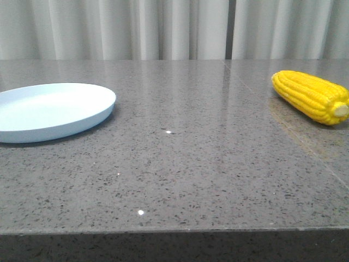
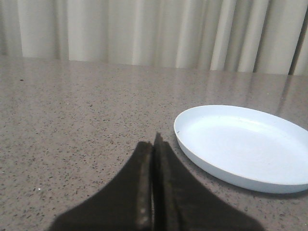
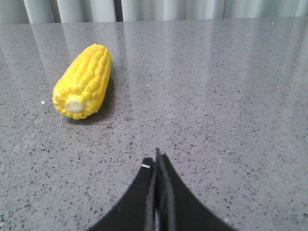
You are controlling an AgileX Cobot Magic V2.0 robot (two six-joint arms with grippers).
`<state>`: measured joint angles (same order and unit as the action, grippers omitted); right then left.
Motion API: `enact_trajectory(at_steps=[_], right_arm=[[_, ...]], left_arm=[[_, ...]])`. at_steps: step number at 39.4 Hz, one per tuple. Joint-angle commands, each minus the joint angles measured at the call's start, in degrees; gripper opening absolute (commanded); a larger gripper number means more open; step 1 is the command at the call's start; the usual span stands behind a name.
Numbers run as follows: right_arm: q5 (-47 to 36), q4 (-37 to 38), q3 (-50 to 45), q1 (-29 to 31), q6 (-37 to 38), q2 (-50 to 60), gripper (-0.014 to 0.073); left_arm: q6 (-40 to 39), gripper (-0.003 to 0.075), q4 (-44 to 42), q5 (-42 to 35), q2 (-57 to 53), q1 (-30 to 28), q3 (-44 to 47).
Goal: Place corn on plate with both arms
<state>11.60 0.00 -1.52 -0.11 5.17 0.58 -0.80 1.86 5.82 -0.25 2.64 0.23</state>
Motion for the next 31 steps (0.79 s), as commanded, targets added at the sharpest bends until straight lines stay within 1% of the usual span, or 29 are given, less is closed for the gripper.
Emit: enact_trajectory(at_steps=[1, 16, 21, 27, 31], right_arm=[[-4.16, 0.00, 0.28, 0.29, -0.42, 0.97, -0.0113], [-4.16, 0.00, 0.28, 0.29, -0.42, 0.97, -0.0113], [-4.16, 0.00, 0.28, 0.29, -0.42, 0.97, -0.0113], [-5.94, 0.00, 0.34, 0.29, -0.42, 0.97, -0.0113], [-9.05, 0.00, 0.94, 0.29, -0.42, 0.97, -0.0113]], left_arm=[[-0.02, -0.0020, 0.39, -4.71, -1.24, -0.03, 0.22], [-0.02, -0.0020, 0.39, -4.71, -1.24, -0.03, 0.22], [-0.02, -0.0020, 0.25, -5.82, -1.24, -0.03, 0.22], [-0.02, -0.0020, 0.25, -9.87, -1.24, -0.03, 0.22], [-0.02, -0.0020, 0.25, -15.97, -1.24, -0.03, -0.23]])
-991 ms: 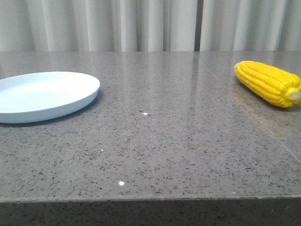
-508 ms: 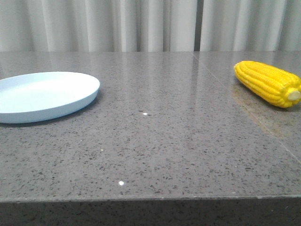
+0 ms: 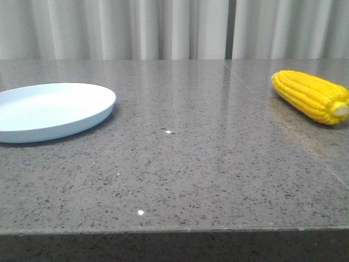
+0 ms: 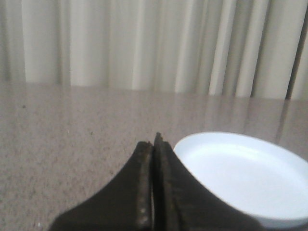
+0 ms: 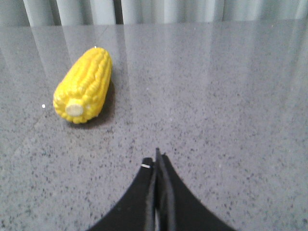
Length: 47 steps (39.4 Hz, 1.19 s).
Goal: Place corn on plate with both arms
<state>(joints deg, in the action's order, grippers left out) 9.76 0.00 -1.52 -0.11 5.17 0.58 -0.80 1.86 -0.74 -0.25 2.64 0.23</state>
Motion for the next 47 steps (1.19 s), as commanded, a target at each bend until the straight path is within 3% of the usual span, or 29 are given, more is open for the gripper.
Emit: enact_trajectory(at_steps=[1, 7, 18, 23, 29, 32, 36, 42, 44, 47], right_arm=[[-7.22, 0.00, 1.45, 0.29, -0.42, 0.97, -0.0113], [-2.33, 0.00, 9.40, 0.29, -0.42, 0.97, -0.0113], [9.45, 0.00, 28.22, 0.29, -0.42, -8.95, -0.0113], [9.37, -1.55, 32.27, 0.29, -0.42, -16.60, -0.0113], [9.35, -1.55, 32.70, 0.29, -0.42, -19.49, -0.0110], [9.39, -1.55, 32.70, 0.29, -0.42, -19.43, -0.0052], [9.40, -1.55, 32.70, 0.29, -0.42, -19.43, 0.0146], [9.81, -1.55, 32.70, 0.29, -0.42, -19.43, 0.0479], [9.81, -1.55, 32.70, 0.29, -0.42, -19.43, 0.0535], [9.81, -1.55, 32.70, 0.29, -0.42, -19.43, 0.0549]], left_arm=[[-0.02, -0.0020, 0.25, -10.69, -1.14, -0.03, -0.62], [0.80, -0.0020, 0.14, -8.18, -0.91, -0.03, -5.80], [0.80, -0.0020, -7.11, 8.01, 12.26, -0.03, -24.71], [0.80, -0.0020, -7.52, 11.79, 21.58, -0.03, -31.42], [0.80, -0.0020, -7.52, 12.27, 26.87, -0.03, -33.22], [0.80, -0.0012, -5.83, 12.27, 26.98, -0.03, -33.22], [0.80, 0.0131, -5.54, 12.27, 26.98, -0.03, -33.22], [0.80, 0.0540, -5.54, 12.27, 26.98, -0.03, -33.22], [0.80, 0.0624, -5.54, 12.27, 26.98, -0.03, -33.22], [0.80, 0.0651, -5.54, 12.27, 26.98, -0.03, -33.22]])
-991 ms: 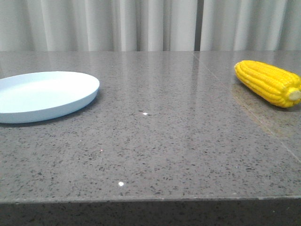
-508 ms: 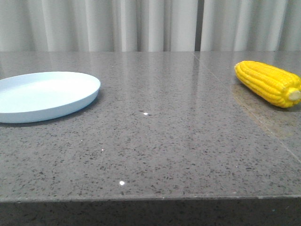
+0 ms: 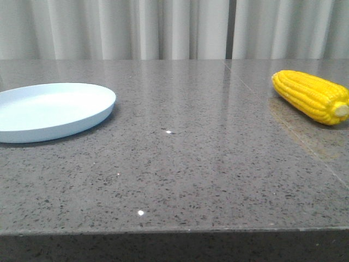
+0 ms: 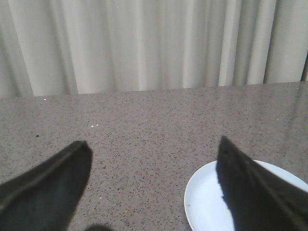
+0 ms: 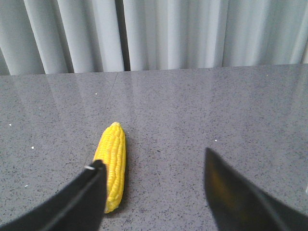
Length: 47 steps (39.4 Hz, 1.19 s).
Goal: Place corn on plate with both arms
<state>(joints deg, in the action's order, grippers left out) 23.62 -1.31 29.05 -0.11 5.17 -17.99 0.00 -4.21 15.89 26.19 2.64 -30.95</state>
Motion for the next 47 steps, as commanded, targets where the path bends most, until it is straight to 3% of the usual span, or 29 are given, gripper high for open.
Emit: enact_trajectory(at_steps=[1, 8, 13, 22, 31, 47], right_arm=[[-4.05, -0.24, 2.13, 0.29, -0.42, -0.85, 0.0548], [-4.05, -0.24, 2.13, 0.29, -0.42, -0.85, 0.0548], [-4.05, -0.24, 2.13, 0.29, -0.42, -0.85, 0.0548], [-4.05, -0.24, 2.13, 0.29, -0.42, -0.85, 0.0548], [-4.05, -0.24, 2.13, 0.29, -0.42, -0.85, 0.0548], [-4.05, -0.24, 2.13, 0.29, -0.42, -0.85, 0.0548]], left_arm=[[0.00, 0.0650, 0.52, -4.53, 0.55, -0.03, -2.03], [0.00, 0.0604, 0.52, -4.11, 3.33, 0.07, -2.64], [0.00, 0.0584, 0.62, -0.29, 11.12, 2.01, -6.24], [0.00, 0.0584, 0.50, 13.67, 28.71, 6.71, -18.38], [-0.45, 0.0583, 2.58, 26.33, 44.79, 7.04, -29.00], [-0.45, 0.0564, 4.94, 26.99, 57.41, 7.04, -31.24]])
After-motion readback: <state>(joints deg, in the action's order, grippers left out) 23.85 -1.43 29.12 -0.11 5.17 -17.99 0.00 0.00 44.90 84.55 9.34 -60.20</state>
